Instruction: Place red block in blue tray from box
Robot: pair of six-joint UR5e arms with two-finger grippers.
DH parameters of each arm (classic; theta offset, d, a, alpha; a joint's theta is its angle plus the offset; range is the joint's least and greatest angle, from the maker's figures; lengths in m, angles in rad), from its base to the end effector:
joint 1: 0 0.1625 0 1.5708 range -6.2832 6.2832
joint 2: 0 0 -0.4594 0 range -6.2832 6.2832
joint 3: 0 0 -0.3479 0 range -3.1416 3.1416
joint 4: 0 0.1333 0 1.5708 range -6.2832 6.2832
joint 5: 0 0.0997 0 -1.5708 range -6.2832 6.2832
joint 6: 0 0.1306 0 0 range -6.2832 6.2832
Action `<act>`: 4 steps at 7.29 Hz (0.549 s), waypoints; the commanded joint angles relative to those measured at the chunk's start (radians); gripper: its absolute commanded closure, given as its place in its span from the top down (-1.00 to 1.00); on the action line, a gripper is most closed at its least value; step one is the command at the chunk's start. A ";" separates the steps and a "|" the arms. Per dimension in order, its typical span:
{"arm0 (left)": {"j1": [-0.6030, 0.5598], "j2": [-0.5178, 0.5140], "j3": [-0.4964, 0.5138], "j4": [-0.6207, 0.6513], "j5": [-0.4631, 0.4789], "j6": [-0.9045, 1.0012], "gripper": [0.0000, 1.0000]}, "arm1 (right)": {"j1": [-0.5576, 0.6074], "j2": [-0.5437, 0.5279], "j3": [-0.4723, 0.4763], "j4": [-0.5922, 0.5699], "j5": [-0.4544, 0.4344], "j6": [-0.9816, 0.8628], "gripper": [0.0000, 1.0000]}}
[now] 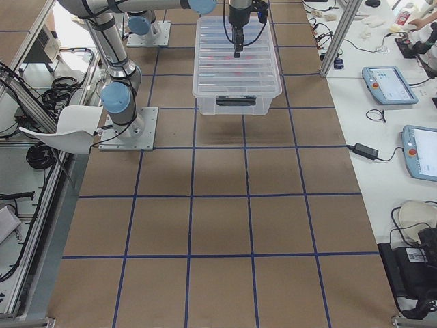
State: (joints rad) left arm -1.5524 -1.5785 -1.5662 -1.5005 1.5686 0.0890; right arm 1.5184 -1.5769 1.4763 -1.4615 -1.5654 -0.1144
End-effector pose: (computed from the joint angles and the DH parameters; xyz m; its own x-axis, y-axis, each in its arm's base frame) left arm -0.1251 -0.4621 0.4972 -0.9975 0.0705 -0.0038 0.0706 0.9952 -0.0671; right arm 0.1107 -0.4483 0.5254 -0.9981 -0.0619 -0.0064 -0.0620 0.9980 0.0080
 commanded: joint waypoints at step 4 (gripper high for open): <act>0.000 -0.002 -0.002 0.003 0.001 0.000 1.00 | 0.025 0.017 0.012 -0.043 0.010 0.094 1.00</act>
State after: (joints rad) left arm -1.5524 -1.5797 -1.5676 -1.4985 1.5693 0.0890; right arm 1.5408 -1.5641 1.4883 -1.4956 -1.5587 -0.0379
